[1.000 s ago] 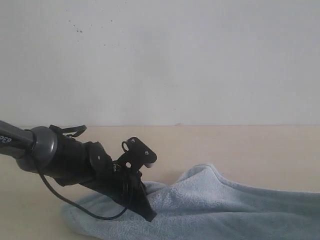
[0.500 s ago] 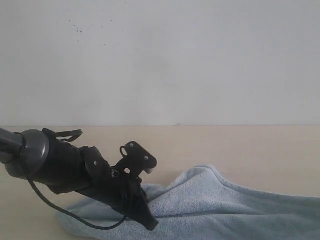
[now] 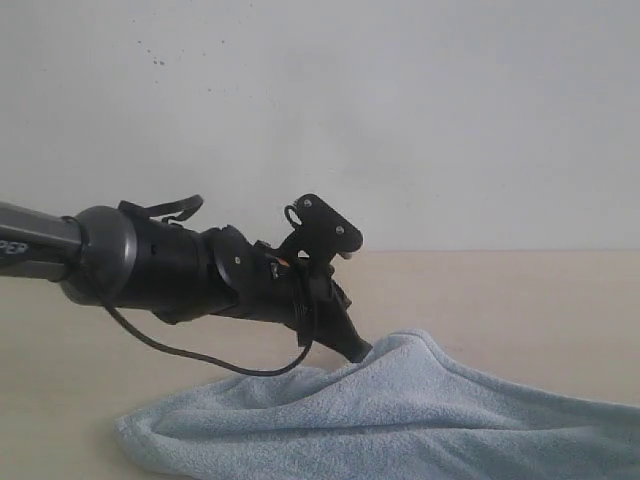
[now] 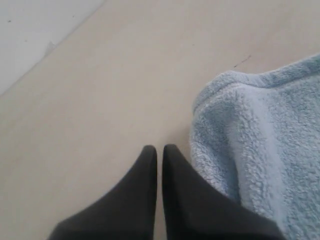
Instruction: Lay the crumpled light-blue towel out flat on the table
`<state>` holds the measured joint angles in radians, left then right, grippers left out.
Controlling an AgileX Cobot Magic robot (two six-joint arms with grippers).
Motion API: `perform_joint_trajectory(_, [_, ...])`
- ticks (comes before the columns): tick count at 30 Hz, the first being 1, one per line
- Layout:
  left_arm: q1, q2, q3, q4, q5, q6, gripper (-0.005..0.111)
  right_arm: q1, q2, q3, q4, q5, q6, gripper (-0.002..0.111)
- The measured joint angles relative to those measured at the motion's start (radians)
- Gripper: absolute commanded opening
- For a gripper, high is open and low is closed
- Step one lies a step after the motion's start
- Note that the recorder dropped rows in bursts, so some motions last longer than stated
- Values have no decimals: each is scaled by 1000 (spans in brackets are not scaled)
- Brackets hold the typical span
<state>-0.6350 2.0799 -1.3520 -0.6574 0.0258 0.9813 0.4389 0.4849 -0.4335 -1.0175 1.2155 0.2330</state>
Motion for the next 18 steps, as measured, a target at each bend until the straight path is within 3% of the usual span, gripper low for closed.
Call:
perform_joint_trajectory(9, [9, 139, -99, -15, 31, -4, 4, 0, 0, 0, 29, -6, 0, 1])
perform_joint_trajectory(18, [-4, 192, -121, -34, 102, -36, 4, 0, 0, 0, 46, -39, 0, 1])
